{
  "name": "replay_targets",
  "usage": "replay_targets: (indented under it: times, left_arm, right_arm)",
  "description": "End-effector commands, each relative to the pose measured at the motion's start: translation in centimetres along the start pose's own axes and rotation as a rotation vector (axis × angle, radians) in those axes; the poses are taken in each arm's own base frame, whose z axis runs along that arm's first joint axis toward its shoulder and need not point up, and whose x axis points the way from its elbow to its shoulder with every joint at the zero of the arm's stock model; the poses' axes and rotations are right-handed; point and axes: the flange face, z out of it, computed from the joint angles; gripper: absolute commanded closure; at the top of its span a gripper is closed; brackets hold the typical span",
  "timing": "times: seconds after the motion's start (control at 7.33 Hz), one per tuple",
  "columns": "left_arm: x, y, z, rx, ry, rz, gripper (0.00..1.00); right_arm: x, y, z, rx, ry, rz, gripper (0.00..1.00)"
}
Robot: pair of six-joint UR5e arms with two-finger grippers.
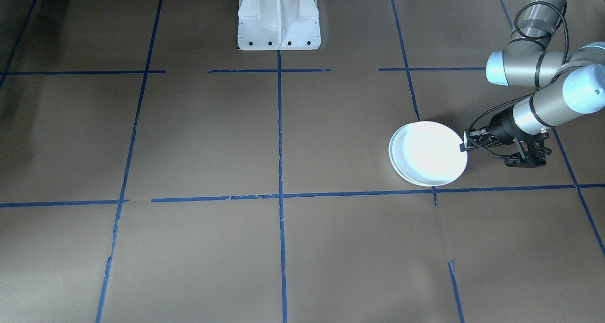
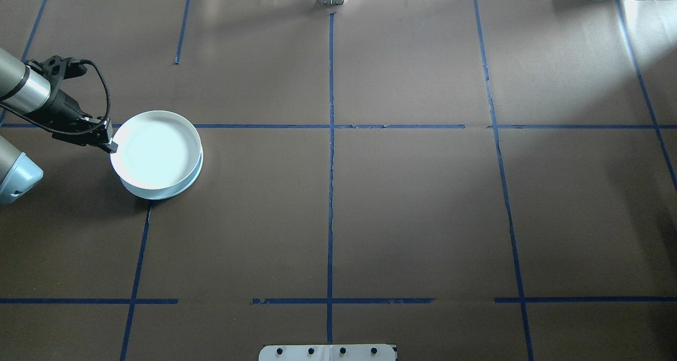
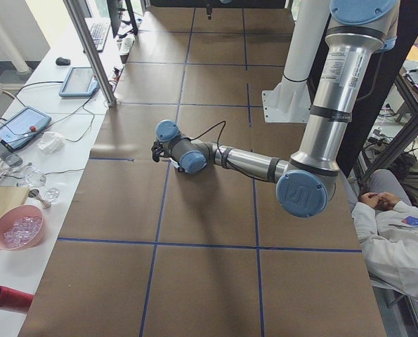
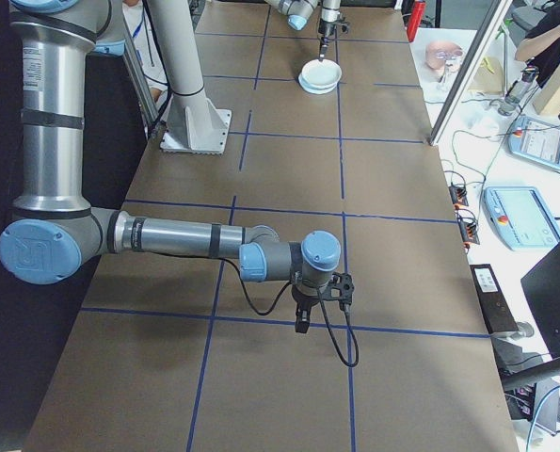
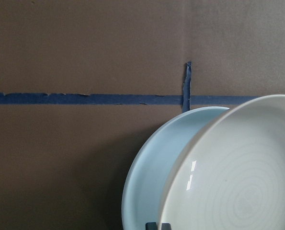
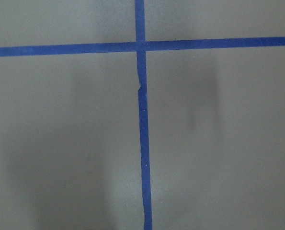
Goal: Stack plate in center
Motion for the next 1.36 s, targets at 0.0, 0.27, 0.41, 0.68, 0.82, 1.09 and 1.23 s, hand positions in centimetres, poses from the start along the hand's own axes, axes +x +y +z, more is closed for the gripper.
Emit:
replay_targets:
  times: [0.0, 0.27, 0.41, 0.68, 0.82, 1.09, 1.23]
  left_arm:
    - [0.2, -0.2, 0.1, 0.0, 0.001, 0.002, 0.0]
    - [0.0, -0.3, -0.2, 0.007, 0.001, 0.002, 0.0]
    - [-1.5, -1.3, -2.0, 0.063, -0.028, 0.058, 0.0]
    - [-6.6, -3.0, -7.2, 0.133, -0.073, 0.126, 0.0]
    - [-10.6, -2.8, -9.4, 0.134, -0.114, 0.165, 0.0]
    - [-18.9, -1.7, -14.7, 0.103, -0.187, 0.218, 0.0]
    - [-22.8, 0.2, -16.3, 0.085, -0.203, 0.205, 0.0]
  right_arm:
    - [0.0, 0.0, 0.0, 0.0, 0.0, -0.001, 0.0]
    - [0.0, 0.0, 0.0, -0.001, 0.0, 0.002, 0.0]
    - [0.0, 0.0, 0.0, -0.001, 0.0, 0.0, 0.0]
    - [0.0, 0.0, 0.0, 0.0, 0.0, 0.0, 0.0]
    - [0.0, 0.0, 0.0, 0.0, 0.0, -0.001, 0.0]
    - [0.0, 0.0, 0.0, 0.0, 0.0, 0.0, 0.0]
    - [0.0, 0.0, 0.0, -0.001, 0.0, 0.002, 0.0]
